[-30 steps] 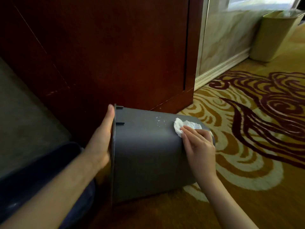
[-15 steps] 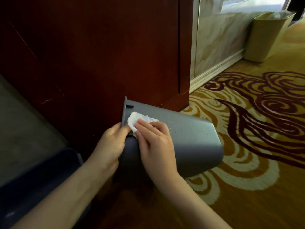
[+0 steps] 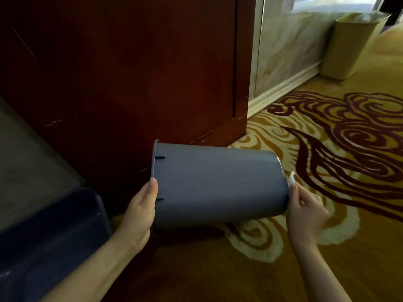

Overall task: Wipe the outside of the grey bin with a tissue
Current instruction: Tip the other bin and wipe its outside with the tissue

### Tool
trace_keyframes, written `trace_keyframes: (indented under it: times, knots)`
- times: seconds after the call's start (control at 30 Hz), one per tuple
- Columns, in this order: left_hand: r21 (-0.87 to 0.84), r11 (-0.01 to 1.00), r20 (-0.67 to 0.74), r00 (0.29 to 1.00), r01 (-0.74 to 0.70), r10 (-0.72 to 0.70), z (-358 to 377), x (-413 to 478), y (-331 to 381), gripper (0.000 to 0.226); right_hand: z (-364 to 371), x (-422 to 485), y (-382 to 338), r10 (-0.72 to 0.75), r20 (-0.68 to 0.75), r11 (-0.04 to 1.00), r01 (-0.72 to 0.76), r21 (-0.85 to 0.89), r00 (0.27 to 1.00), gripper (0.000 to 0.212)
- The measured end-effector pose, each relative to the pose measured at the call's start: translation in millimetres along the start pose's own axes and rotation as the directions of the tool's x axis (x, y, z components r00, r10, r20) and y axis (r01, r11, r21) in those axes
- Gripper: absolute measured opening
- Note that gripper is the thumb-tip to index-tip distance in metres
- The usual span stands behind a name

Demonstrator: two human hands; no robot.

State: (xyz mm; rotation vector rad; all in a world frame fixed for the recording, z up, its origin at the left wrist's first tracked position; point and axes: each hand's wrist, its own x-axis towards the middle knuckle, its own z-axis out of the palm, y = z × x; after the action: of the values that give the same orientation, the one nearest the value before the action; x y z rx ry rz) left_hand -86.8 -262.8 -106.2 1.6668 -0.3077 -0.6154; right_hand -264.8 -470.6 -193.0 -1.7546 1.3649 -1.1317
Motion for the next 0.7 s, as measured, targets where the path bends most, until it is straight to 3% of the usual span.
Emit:
trace_keyframes:
  times: [0.1, 0.23, 0.27, 0.33, 0.4, 0.43, 0.53, 0.63, 0.7]
  knots:
    - [0.034, 0.999, 0.026, 1.000, -0.015, 0.014, -1.2, -0.7, -2.5, 0.074, -6.1, -7.0, -19.8, -0.018, -0.091, 0.990, 0.031, 0.140, 0.996, 0.026]
    - [0.022, 1.000, 0.035, 0.999, 0.004, -0.005, 2.0, 1.2, -4.3, 0.066, 23.6, -43.7, -95.2, -0.363, 0.009, 0.914, 0.354, 0.198, 0.932, 0.021]
    - [0.000, 1.000, 0.038, 0.999, 0.015, -0.015, 3.2, 1.9, -3.9, 0.060, 35.2, -52.7, -114.8, -0.456, 0.069, 0.877, 0.435, 0.202, 0.887, 0.023]
    - [-0.012, 1.000, 0.043, 0.999, 0.000, 0.000, 6.2, 2.0, -2.6, 0.056, 58.2, -68.1, -140.6, -0.640, 0.239, 0.767, 0.625, 0.144, 0.730, 0.027]
    - [0.017, 0.999, 0.052, 0.998, -0.042, 0.041, 6.5, 4.2, -3.0, 0.060, 73.1, -75.7, -144.3, -0.684, 0.426, 0.687, 0.719, 0.103, 0.592, 0.039]
    - [0.015, 0.999, 0.054, 0.998, -0.043, 0.042, 5.9, 4.8, -3.5, 0.058, 74.7, -74.4, -138.7, -0.659, 0.477, 0.697, 0.710, 0.097, 0.582, 0.044]
    - [0.010, 1.000, 0.077, 0.997, -0.029, 0.028, 1.6, 5.6, -6.2, 0.045, 62.7, -54.3, -108.8, -0.556, 0.462, 0.781, 0.625, 0.006, 0.690, 0.048]
    - [0.026, 0.998, 0.096, 0.994, -0.051, 0.048, -3.5, 6.1, -9.0, 0.046, 40.1, -15.7, -71.7, -0.366, 0.393, 0.902, 0.425, -0.071, 0.843, 0.045]
    - [0.019, 0.998, 0.101, 0.993, -0.059, 0.057, -5.8, 5.7, -10.7, 0.052, 25.0, 4.5, -45.4, -0.254, 0.333, 0.951, 0.296, -0.083, 0.908, 0.043]
